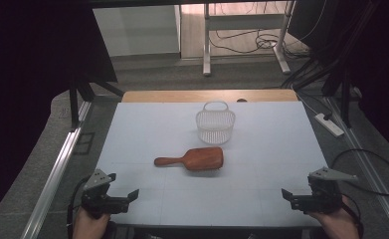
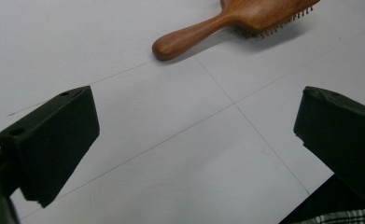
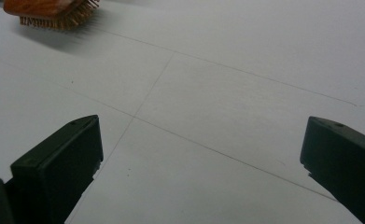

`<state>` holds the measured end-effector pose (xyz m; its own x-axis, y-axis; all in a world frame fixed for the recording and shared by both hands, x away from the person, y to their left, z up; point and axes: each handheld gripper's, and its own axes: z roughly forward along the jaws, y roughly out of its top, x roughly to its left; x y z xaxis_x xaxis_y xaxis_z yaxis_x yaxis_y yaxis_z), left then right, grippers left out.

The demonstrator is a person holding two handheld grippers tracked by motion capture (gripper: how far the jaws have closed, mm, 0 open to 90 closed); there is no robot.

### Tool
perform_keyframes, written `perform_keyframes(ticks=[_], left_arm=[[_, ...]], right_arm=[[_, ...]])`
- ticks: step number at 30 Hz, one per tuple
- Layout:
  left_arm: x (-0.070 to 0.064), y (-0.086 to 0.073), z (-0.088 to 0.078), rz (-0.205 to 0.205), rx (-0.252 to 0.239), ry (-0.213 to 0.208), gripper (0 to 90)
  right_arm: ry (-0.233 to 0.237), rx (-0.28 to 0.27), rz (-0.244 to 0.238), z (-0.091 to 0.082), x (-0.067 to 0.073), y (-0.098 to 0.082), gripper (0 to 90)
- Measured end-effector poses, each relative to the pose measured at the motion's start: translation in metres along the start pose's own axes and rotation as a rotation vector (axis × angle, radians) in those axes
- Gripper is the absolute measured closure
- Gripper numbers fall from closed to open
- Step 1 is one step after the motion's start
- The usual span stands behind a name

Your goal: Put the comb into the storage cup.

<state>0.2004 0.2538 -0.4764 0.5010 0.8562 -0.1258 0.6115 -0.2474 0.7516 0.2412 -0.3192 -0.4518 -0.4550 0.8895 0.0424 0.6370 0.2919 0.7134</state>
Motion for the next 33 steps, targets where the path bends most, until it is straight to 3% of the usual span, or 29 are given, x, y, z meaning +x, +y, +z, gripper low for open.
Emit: perform_keyframes(ticks=[8,22,27,33], left_arm=[[-0.0021,0.0001,0.0009,0.024,0.025,-0.006,0.8],[0.0011,-0.0006,-0.0009,-0.009,0.007,-0.013,0.1],[-0.0012,0.0006,0.0004,0.016,0.024,-0.008,0.3],[0.0001,0.0019,0.0018,0.016,0.038,-0.044,0.2]], right_arm=[[0.010,0.011,0.000,0.0018,-0.0003,0.0014,0.0],[0.022,0.015,-0.011,0.0027,0.0001,0.0015,0.0],[0.026,0.017,-0.013,0.0029,0.0001,0.0015,0.0],[0.029,0.021,-0.019,0.0032,0.0007,0.0018,0.0]])
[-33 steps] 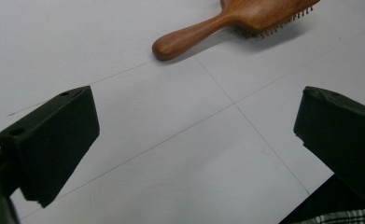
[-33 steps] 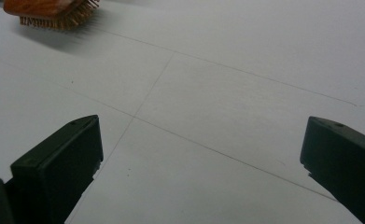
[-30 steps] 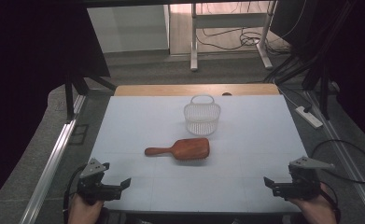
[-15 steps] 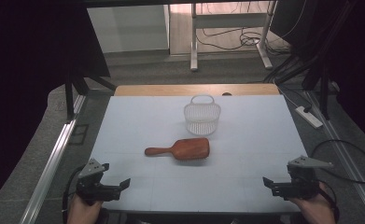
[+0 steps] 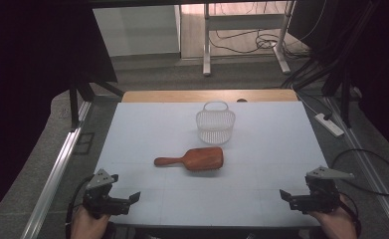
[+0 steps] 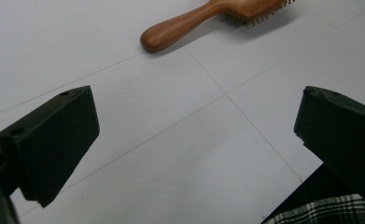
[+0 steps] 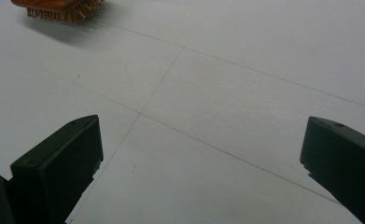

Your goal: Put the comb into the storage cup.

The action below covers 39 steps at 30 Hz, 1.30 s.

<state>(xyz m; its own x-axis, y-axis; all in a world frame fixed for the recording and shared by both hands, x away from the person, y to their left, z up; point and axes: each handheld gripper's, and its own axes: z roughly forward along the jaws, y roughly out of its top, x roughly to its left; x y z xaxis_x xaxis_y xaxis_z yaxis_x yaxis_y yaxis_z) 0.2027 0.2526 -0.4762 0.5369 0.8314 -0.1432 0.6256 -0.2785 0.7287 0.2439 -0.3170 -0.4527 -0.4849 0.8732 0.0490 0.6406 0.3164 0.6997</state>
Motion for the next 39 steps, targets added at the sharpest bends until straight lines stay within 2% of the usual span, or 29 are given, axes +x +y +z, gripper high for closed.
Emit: perform_keyframes(ticks=[3,13,16,19,22,31,33,39], left_arm=[[0.003,0.001,0.001,-0.020,-0.001,-0.019,0.0],[0.007,0.007,0.002,-0.031,-0.006,-0.040,0.0],[0.006,0.009,0.003,-0.014,0.006,-0.026,0.0],[0.007,0.012,0.005,-0.021,0.010,-0.047,0.0],[0.008,0.014,0.008,-0.020,0.019,-0.051,0.0],[0.008,0.022,0.015,-0.002,0.050,-0.059,0.0],[0.009,0.025,0.018,-0.003,0.060,-0.074,0.0],[0.010,0.032,0.025,0.015,0.066,-0.079,0.0]], right_arm=[[0.000,0.001,-0.002,0.000,0.000,0.000,0.0],[0.006,-0.008,-0.001,-0.001,0.000,0.000,0.0],[0.007,-0.008,-0.003,-0.001,0.000,0.000,0.0],[0.007,-0.005,-0.003,0.000,0.000,0.000,0.0],[0.008,-0.004,-0.004,0.000,0.000,0.000,0.0],[0.011,-0.002,-0.005,0.000,0.000,0.000,0.0],[0.013,0.000,-0.006,0.000,0.000,0.000,0.0],[0.017,0.002,-0.007,0.001,0.000,0.000,0.0]])
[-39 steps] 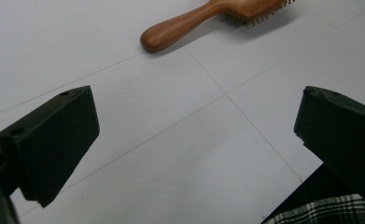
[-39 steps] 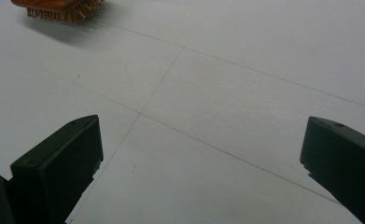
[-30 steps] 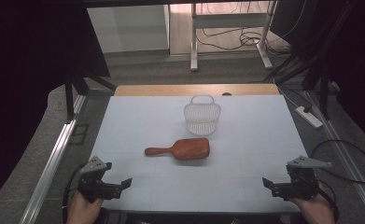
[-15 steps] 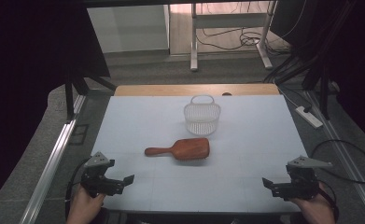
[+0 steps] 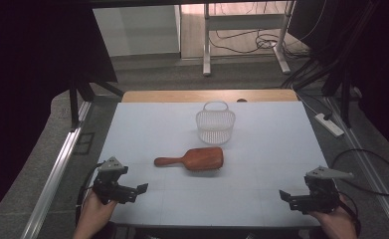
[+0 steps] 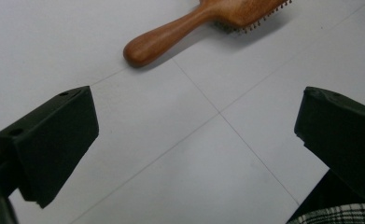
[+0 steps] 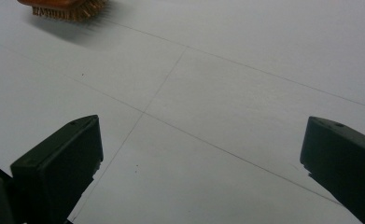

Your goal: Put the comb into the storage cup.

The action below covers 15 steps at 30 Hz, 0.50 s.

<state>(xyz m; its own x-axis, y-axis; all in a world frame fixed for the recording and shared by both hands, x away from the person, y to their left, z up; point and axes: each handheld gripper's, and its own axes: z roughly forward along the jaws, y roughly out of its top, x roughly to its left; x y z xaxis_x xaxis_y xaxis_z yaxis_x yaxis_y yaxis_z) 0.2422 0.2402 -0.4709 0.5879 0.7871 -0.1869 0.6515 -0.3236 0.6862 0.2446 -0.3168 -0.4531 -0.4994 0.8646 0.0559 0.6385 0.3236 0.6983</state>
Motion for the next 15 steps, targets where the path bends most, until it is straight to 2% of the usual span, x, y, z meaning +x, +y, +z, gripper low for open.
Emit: perform_keyframes(ticks=[15], left_arm=[[0.005,0.021,0.014,-0.001,0.023,0.000,0.1]], right_arm=[[0.001,0.004,0.002,0.000,0.000,0.000,0.0]])
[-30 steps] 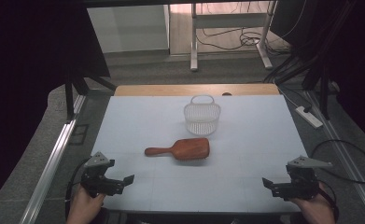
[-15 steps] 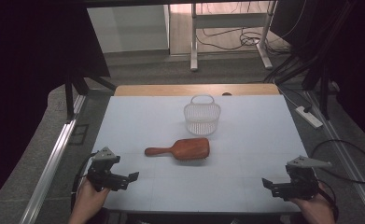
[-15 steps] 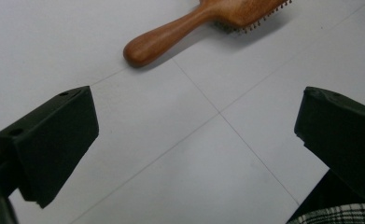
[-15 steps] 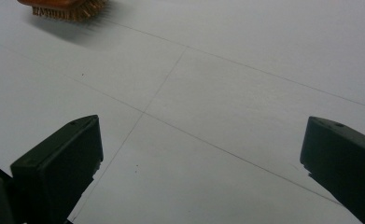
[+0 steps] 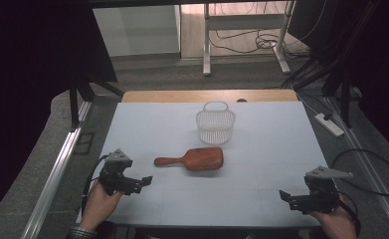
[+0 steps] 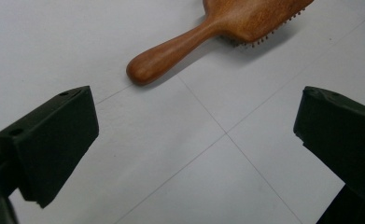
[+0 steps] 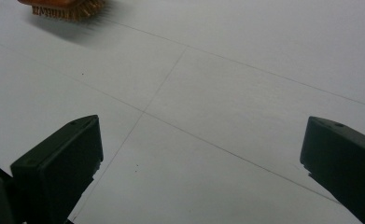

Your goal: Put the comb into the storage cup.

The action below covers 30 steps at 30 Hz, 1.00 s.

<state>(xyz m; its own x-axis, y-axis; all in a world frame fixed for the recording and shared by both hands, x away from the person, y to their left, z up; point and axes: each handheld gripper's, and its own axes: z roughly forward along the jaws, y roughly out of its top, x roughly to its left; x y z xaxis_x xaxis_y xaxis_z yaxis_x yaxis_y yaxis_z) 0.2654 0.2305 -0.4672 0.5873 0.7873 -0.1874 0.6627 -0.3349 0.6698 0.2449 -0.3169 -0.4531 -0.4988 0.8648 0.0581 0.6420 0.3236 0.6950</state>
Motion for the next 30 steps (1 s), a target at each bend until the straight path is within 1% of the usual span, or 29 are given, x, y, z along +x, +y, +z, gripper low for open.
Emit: perform_keyframes(ticks=[3,5,7,9,13,15,17,19,21,25,30], left_arm=[[0.000,0.004,0.003,0.000,0.004,-0.003,0.1],[0.001,0.007,0.005,0.012,0.008,-0.004,0.1],[0.001,0.008,0.006,0.015,0.010,-0.002,0.1],[0.002,0.012,0.008,0.019,0.013,-0.011,0.1],[0.005,0.017,0.012,0.026,0.018,-0.016,0.1],[0.006,0.019,0.013,0.037,0.020,-0.017,0.1],[0.007,0.021,0.015,0.049,0.024,-0.010,0.1],[0.009,0.023,0.016,0.047,0.020,-0.017,0.1],[0.011,0.024,0.017,0.047,0.019,-0.024,0.1],[0.013,0.026,0.018,0.047,0.018,-0.020,0.1],[0.017,0.031,0.021,0.047,0.017,-0.025,0.1]], right_arm=[[-0.001,-0.002,0.000,0.000,0.000,0.000,0.0],[0.000,-0.001,-0.001,0.000,0.000,0.000,0.0],[0.000,-0.001,-0.001,0.000,0.000,0.000,0.0],[0.000,-0.001,-0.002,0.000,0.000,0.000,0.0],[-0.007,0.002,-0.004,0.001,0.000,0.000,0.0],[-0.011,0.006,-0.009,0.001,0.001,0.000,0.0],[-0.015,0.003,-0.014,0.001,0.002,0.000,0.0],[-0.021,-0.002,-0.024,0.000,0.003,0.000,0.0],[-0.019,0.001,-0.022,0.000,0.003,0.000,0.0],[-0.016,0.006,-0.018,0.001,0.002,0.000,0.0],[-0.013,0.008,-0.015,0.001,0.002,0.000,0.0]])
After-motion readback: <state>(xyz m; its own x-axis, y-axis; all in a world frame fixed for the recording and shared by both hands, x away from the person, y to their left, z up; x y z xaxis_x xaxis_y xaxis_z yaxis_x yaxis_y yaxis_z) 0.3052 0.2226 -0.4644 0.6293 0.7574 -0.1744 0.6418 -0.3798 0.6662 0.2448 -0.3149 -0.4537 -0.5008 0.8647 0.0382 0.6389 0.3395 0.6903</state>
